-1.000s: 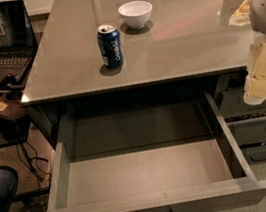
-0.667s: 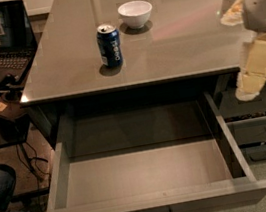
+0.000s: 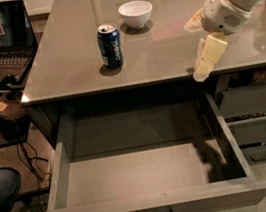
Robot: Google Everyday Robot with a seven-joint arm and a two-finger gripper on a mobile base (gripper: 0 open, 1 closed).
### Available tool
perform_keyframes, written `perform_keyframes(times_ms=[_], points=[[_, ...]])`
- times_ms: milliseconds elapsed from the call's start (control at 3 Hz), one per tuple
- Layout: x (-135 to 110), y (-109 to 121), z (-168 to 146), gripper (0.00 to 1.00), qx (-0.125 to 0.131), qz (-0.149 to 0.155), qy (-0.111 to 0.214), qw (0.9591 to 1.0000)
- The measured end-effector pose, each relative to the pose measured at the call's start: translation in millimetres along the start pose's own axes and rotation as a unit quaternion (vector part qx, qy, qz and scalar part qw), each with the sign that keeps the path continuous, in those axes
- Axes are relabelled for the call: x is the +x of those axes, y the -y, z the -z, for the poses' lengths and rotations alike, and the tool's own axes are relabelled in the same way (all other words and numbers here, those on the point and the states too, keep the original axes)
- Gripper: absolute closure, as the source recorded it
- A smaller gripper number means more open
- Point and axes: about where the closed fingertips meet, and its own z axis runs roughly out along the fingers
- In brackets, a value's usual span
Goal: Place pepsi can into top drawer
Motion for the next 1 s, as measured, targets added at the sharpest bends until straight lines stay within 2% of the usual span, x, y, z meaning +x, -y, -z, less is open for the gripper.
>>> perform_keyframes(times_ms=[333,667,1000], points=[[-0.3,-0.4,0.0,0.00,0.000,0.000,0.000,1.0000],[-13.0,19.6,4.0,0.00,0.016,0.033,0.041,0.9985],[-36.6,50.7,-9.5,0.00,0.003,0.066,0.101,0.9927]])
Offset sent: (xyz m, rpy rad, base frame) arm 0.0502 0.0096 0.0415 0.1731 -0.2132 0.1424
